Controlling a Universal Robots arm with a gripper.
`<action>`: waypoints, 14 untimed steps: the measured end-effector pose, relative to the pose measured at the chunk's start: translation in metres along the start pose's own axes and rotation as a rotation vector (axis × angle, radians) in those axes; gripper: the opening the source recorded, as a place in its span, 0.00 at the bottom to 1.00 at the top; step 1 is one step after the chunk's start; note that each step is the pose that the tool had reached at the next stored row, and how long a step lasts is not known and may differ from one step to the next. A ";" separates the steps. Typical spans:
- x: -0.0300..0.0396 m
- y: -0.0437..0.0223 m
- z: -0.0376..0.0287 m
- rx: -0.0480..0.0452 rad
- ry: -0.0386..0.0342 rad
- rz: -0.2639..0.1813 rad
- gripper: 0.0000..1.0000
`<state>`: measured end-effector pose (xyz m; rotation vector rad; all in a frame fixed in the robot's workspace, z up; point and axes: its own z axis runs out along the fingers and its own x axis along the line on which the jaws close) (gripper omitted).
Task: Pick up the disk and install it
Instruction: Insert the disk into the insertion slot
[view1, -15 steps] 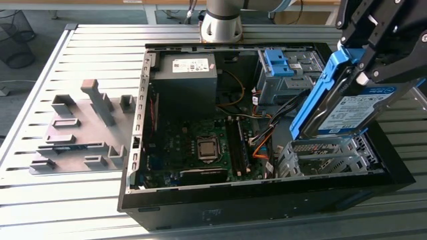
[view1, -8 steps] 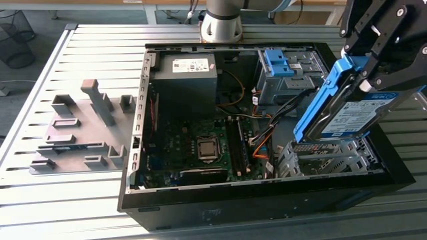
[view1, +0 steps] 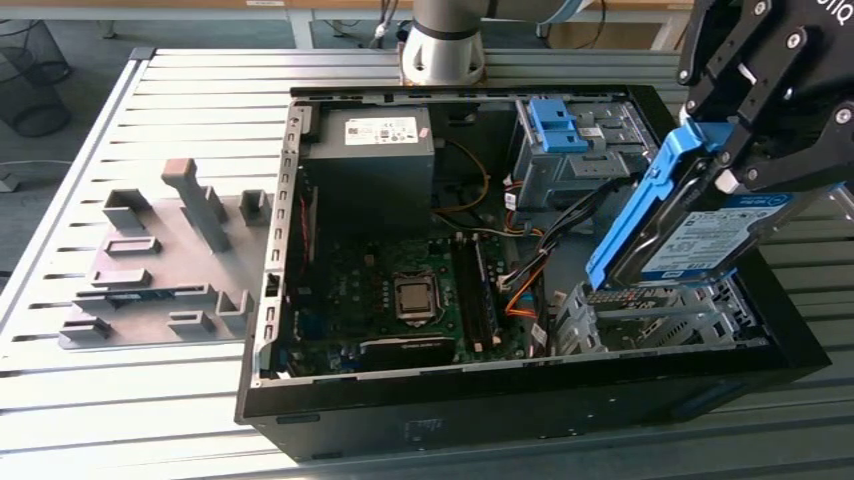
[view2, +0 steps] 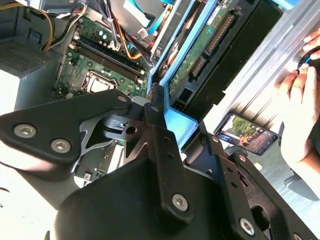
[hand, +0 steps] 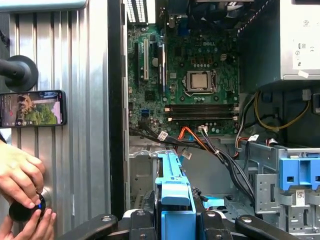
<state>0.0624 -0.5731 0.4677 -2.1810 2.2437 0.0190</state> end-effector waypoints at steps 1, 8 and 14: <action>0.0002 -0.0001 0.0006 0.0000 0.0000 0.000 0.37; 0.0002 -0.0049 0.0082 0.0000 0.0001 0.000 0.37; 0.0002 -0.0057 0.0097 0.0000 0.0002 0.000 0.37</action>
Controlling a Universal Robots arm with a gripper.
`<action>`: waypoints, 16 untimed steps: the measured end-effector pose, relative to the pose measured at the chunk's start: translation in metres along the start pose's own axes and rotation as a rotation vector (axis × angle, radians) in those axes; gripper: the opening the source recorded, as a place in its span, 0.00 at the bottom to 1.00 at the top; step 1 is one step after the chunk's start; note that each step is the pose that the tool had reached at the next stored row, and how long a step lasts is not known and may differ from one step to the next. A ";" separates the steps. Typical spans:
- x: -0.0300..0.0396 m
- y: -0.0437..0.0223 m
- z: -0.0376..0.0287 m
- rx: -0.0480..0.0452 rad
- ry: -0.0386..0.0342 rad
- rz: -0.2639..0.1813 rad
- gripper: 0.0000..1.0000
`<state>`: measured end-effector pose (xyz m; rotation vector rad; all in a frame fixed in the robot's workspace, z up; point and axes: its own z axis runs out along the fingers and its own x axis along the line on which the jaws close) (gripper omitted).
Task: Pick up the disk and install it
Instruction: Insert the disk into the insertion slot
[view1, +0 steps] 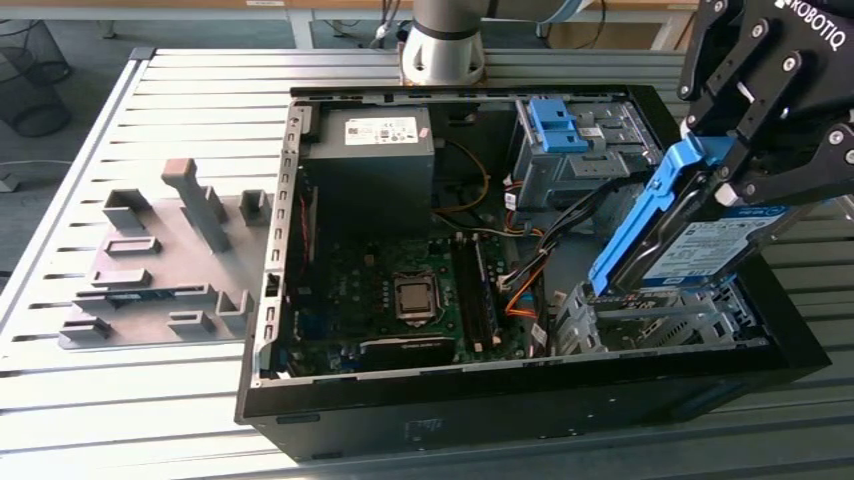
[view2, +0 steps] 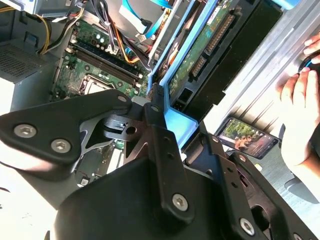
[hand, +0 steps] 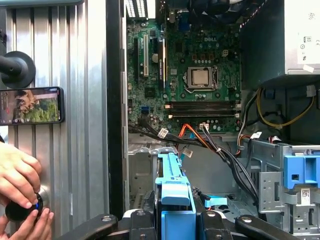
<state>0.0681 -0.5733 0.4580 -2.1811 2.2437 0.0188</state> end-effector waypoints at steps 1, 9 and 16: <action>0.0000 0.0000 0.0001 0.0000 -0.0002 0.000 0.37; 0.0000 -0.0011 0.0074 0.0000 -0.0002 0.000 0.37; -0.0001 -0.0038 0.0129 0.0000 -0.0001 0.002 0.37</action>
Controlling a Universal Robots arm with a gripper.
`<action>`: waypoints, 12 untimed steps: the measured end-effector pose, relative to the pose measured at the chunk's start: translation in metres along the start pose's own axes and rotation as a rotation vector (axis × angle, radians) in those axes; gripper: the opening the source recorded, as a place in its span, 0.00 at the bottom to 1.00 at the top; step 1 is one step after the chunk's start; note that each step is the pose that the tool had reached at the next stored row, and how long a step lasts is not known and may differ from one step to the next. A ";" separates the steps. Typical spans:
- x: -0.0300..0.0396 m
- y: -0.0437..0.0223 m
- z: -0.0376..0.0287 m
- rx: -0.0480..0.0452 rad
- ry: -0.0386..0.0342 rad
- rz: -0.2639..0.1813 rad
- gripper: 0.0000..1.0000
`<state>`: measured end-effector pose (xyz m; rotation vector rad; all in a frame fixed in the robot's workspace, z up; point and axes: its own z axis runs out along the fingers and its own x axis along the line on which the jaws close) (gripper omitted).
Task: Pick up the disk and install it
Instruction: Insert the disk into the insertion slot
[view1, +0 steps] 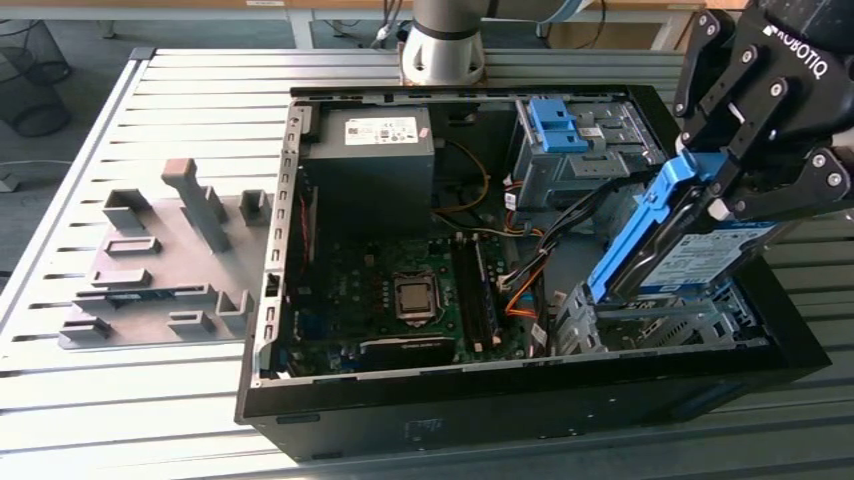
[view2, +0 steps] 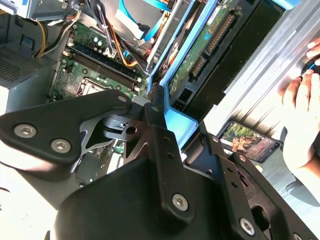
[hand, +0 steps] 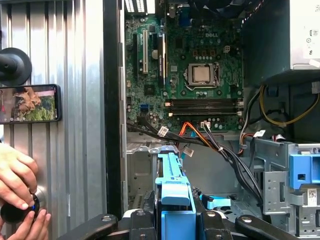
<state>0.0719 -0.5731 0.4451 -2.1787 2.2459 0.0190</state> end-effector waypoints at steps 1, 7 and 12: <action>0.0000 -0.0001 0.0004 0.0000 -0.0001 0.001 0.37; 0.0000 -0.0002 0.0019 0.0001 -0.0001 0.002 0.37; 0.0000 -0.0002 0.0036 0.0001 -0.0001 0.004 0.37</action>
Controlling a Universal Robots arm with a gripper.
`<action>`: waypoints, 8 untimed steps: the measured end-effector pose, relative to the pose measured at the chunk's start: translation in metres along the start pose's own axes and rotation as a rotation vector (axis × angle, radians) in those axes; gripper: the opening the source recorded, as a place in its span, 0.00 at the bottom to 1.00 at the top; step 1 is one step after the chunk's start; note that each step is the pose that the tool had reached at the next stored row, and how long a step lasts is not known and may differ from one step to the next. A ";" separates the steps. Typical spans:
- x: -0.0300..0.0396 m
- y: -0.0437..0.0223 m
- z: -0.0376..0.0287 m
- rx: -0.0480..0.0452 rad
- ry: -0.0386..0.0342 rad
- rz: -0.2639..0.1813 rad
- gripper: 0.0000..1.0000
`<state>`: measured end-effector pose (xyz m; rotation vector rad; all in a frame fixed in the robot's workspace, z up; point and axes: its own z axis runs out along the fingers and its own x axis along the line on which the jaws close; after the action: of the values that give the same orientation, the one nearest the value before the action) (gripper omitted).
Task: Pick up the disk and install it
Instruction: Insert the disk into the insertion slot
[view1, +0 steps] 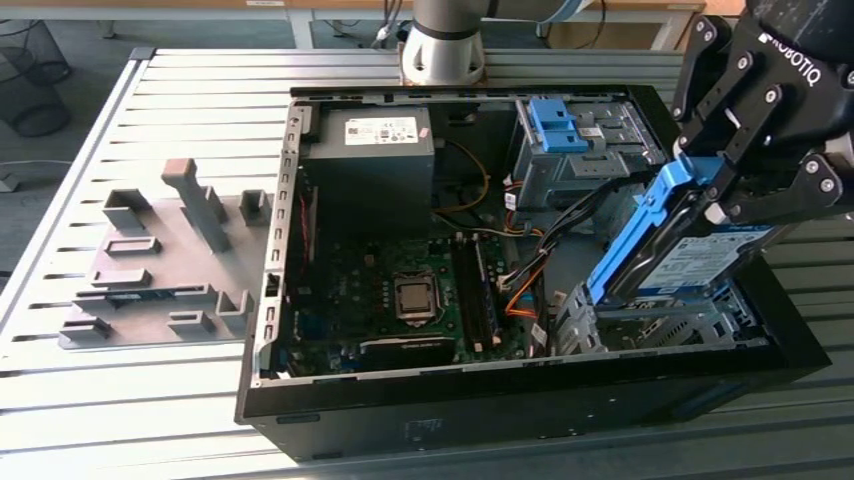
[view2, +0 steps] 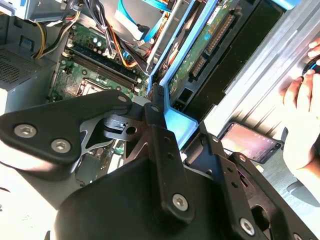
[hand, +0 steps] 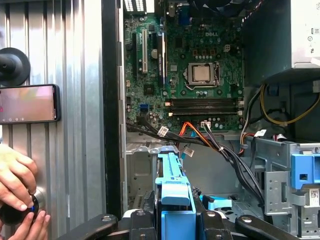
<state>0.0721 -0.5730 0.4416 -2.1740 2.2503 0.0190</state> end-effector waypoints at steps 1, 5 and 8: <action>0.0000 0.0000 0.0003 0.0000 0.0001 0.000 0.37; 0.0000 0.0000 0.0011 0.0000 0.0000 0.001 0.37; 0.0000 0.0000 0.0015 0.0000 0.0001 0.003 0.37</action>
<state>0.0721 -0.5730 0.4400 -2.1701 2.2541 0.0189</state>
